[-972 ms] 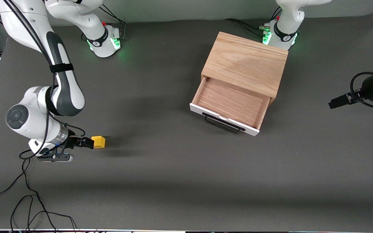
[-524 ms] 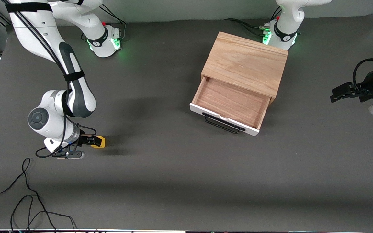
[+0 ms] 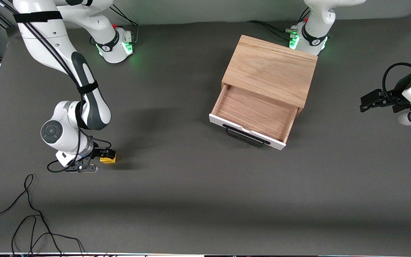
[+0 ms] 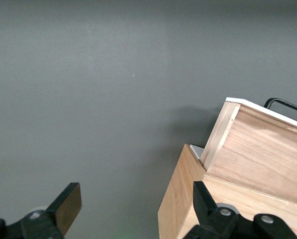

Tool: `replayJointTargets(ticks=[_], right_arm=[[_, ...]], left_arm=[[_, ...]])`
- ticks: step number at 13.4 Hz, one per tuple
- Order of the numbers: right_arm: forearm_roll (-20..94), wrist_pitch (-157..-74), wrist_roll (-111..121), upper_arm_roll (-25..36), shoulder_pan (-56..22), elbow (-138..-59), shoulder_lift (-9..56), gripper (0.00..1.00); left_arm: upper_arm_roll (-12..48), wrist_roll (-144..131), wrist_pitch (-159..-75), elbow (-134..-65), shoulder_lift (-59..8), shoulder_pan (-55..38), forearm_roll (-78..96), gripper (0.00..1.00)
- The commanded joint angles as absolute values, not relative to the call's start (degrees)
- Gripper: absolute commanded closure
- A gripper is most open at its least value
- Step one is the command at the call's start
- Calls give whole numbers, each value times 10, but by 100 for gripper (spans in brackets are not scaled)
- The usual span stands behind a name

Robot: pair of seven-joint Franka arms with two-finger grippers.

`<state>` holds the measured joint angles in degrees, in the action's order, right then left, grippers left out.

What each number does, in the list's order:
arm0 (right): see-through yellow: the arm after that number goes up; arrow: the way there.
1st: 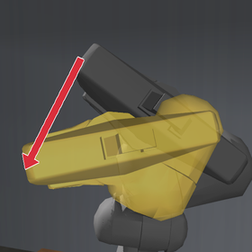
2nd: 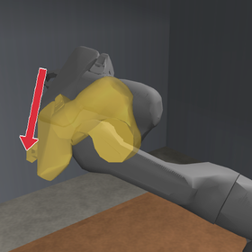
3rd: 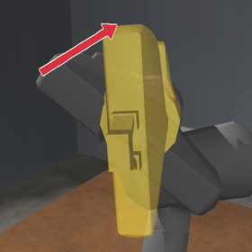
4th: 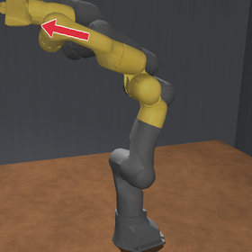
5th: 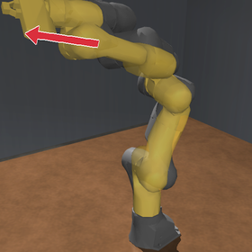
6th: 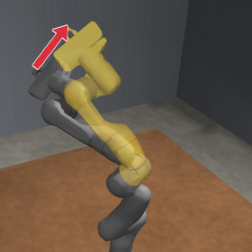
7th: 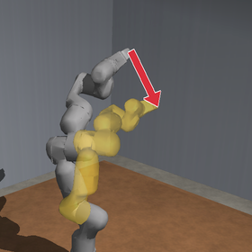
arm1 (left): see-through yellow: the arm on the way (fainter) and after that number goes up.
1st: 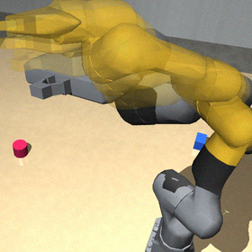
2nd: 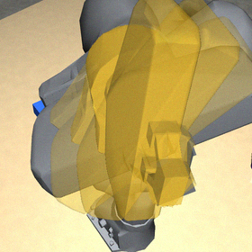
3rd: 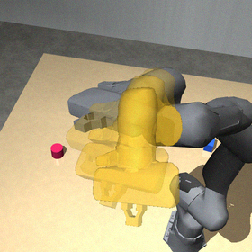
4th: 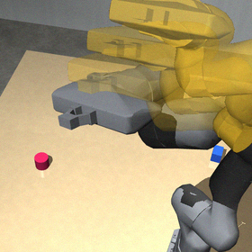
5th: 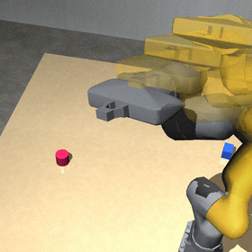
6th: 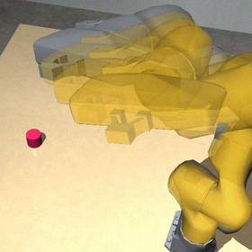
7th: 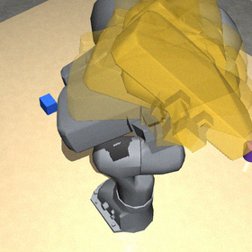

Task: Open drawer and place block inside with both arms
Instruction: 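Lower the right gripper onto the yellow cube and grasp it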

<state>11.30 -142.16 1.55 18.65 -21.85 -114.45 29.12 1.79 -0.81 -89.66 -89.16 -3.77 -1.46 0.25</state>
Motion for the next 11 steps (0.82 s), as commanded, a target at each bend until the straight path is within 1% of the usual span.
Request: replayJointTargets(ticks=[1,3,4,5,8,10,11], right_arm=[[132,-1455,29,183,-225,-1151,300,0],[132,-1471,29,178,-225,-1151,308,2],[132,-1471,29,177,-225,-1151,308,10],[132,-1471,29,175,-225,-1151,308,18],[132,-1470,29,174,-225,-1151,307,52],[132,-1469,29,174,-225,-1150,306,69],[132,-1467,29,174,-224,-1150,305,76]], left_arm=[[16,3,-912,-921,-17,-24,-14,0],[16,3,-936,-945,-6,-24,-14,0],[16,3,-943,-955,-1,-24,-14,0],[16,3,-941,-953,-2,-23,-14,0],[15,4,-939,-940,-9,-23,-11,0],[16,4,-939,-940,-11,-23,-9,0],[16,4,-939,-940,-11,-22,-9,0]])
